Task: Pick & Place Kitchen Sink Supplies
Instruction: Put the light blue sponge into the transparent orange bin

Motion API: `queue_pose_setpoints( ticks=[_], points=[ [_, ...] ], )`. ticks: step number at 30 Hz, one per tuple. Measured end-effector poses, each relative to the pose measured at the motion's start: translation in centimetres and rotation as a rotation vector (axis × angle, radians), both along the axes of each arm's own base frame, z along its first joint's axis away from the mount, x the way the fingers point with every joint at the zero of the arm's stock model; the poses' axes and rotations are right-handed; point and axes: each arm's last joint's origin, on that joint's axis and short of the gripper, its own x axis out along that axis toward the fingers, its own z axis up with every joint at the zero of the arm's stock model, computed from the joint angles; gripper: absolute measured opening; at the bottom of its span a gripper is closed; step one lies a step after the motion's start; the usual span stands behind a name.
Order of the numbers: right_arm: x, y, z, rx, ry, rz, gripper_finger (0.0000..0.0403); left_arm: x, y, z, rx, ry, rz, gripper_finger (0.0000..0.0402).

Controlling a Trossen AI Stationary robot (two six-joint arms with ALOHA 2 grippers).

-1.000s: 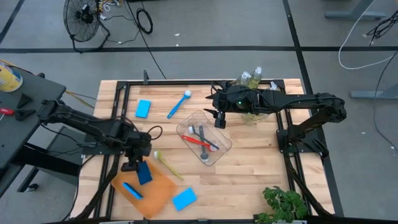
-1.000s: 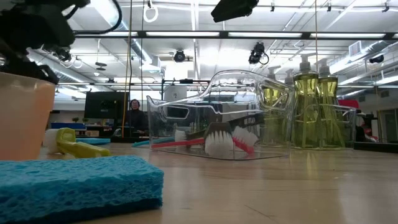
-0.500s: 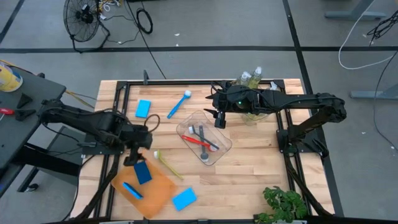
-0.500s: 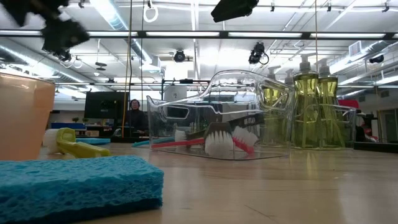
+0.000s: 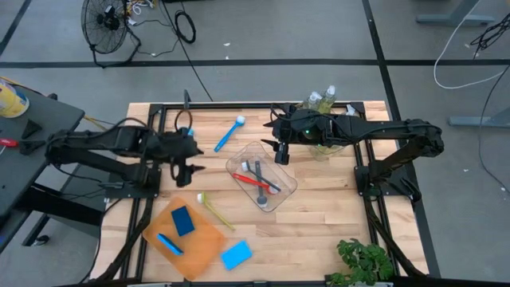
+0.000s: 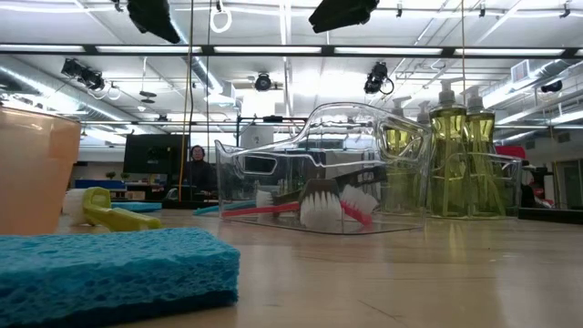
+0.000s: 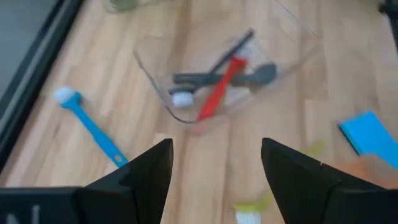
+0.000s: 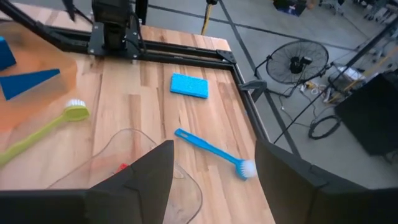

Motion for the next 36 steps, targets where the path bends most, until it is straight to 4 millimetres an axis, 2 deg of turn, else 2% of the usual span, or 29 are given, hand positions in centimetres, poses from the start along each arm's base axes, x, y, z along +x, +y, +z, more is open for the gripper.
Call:
queue_pose_setpoints(
  ticks=[6, 15, 20, 29, 36],
  points=[
    [0.0, 0.0, 0.0, 0.012, -0.004, -0.007, 0.0225, 0.4, 2.4, 0.4, -0.009, -0.064, 0.136, 0.0248],
    [0.0, 0.0, 0.0, 0.015, -0.005, -0.008, 0.0225, 1.1, 5.9, 2.1, 0.027, -0.276, 0.326, 0.0248],
    [0.0, 0.0, 0.0, 0.015, -0.005, -0.008, 0.0225, 0.6, 7.4, 2.1, 0.052, -0.276, 0.43, 0.0248],
    [0.0, 0.0, 0.0, 0.014, -0.005, -0.008, 0.0225, -0.2, 9.4, 2.1, 0.049, -0.28, 0.557, 0.0248],
    [0.0, -0.2, 0.0, 0.011, -0.004, -0.012, 0.0225, -0.4, 9.9, 2.1, 0.051, -0.28, 0.583, 0.0248]
  ],
)
